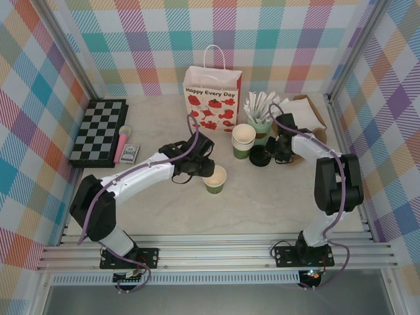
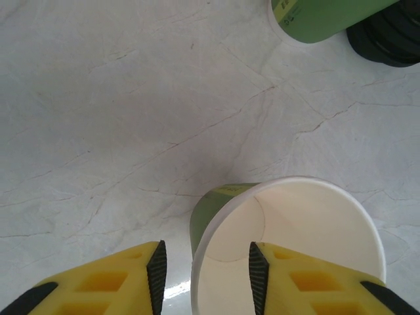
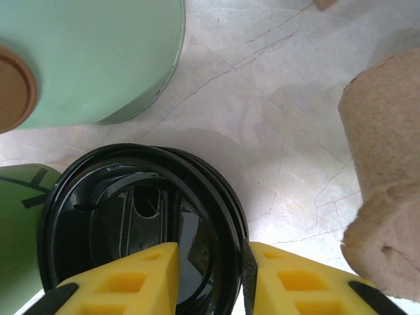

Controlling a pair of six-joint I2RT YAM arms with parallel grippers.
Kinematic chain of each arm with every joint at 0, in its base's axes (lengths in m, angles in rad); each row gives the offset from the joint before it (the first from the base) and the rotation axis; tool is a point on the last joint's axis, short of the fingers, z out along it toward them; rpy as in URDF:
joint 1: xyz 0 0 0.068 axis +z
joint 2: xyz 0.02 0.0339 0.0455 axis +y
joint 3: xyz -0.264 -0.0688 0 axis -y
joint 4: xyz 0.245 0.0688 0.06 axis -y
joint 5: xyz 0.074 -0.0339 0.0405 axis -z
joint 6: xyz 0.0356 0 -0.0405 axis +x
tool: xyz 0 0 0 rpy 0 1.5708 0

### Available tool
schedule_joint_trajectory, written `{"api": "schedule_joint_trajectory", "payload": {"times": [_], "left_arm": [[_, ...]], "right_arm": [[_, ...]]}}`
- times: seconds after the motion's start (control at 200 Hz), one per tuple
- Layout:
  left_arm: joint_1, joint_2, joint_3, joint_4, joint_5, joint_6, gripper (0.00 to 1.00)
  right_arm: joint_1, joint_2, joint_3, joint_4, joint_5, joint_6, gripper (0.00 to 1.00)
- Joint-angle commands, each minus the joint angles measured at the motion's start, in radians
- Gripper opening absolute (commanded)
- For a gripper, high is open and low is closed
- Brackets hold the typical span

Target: Pack the takeout coffee

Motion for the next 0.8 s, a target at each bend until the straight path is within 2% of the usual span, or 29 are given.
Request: {"api": "schedule_joint_trajectory", "payload": {"times": [0.0, 0.24, 0.555, 0.795], "left_arm": [[-0.014, -0.052, 0.019, -0.02, -0.01, 0.0, 0.44], [-0.012, -0.079, 0.001, -0.006, -0.033, -0.026, 0.51], [-0.008, -0.149, -0.039, 0.03, -0.104, -0.074, 0.72], [-0.002, -0.206, -0.074, 0.082, -0.079, -0.075, 0.87]], "right_arm": [[0.007, 0.025, 0.032, -0.031, 0.035, -0.023, 0.34], [0.012, 0.029, 0.037, -0.037, 0.05, -0.042, 0.3], [0.02, -0.071, 0.008, -0.037, 0.13, -0.117, 0.18], [0.025, -0.157, -0.027, -0.024, 0.176, -0.2, 0.12]]}}
